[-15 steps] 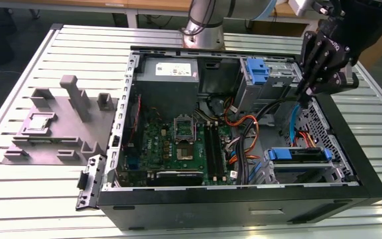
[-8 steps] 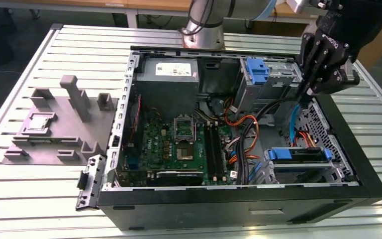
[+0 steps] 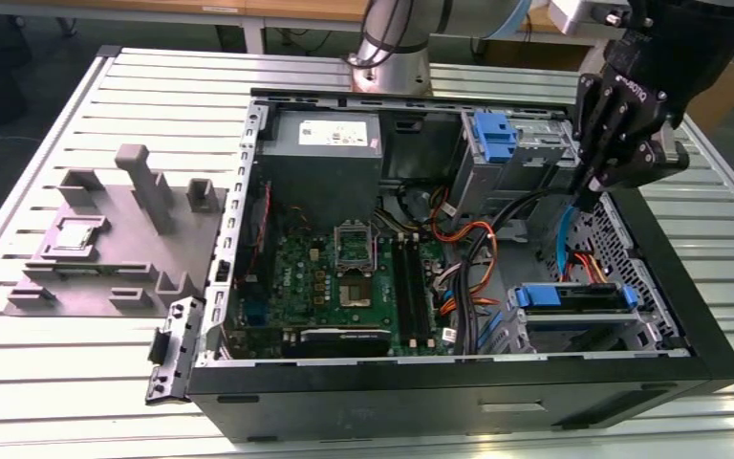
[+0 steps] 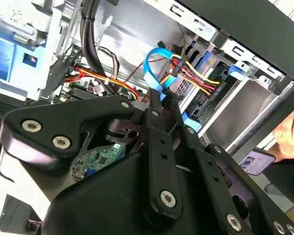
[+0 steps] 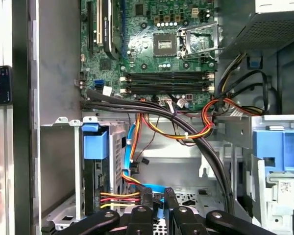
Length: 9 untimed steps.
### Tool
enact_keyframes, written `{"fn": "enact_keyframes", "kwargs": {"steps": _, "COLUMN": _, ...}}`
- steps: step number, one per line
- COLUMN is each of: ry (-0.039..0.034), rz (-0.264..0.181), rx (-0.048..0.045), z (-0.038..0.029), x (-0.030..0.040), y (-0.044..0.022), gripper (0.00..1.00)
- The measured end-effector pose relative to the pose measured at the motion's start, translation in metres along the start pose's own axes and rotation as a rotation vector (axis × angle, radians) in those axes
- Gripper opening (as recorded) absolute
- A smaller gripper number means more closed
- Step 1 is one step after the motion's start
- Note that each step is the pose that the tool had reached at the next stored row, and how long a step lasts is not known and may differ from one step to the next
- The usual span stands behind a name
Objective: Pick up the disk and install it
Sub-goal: 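Insert the second disk wire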
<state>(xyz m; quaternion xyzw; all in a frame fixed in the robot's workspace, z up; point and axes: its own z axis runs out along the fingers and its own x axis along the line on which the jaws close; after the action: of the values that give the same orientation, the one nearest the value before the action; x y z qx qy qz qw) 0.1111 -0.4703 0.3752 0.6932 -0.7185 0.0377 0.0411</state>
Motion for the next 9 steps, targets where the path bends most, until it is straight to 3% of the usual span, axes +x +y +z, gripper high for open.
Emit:
{"fn": "enact_keyframes", "kwargs": {"steps": 8, "ry": 0.0351, "rz": 0.000, "rx": 0.0012, "z": 0.0074, "x": -0.0008, "y": -0.0012, "gripper": 0.22}}
{"fn": "enact_keyframes", "kwargs": {"steps": 9, "ry": 0.0390, "rz": 0.001, "rx": 0.0013, "z": 0.0085, "x": -0.0010, "y": -0.0012, "gripper": 0.16}}
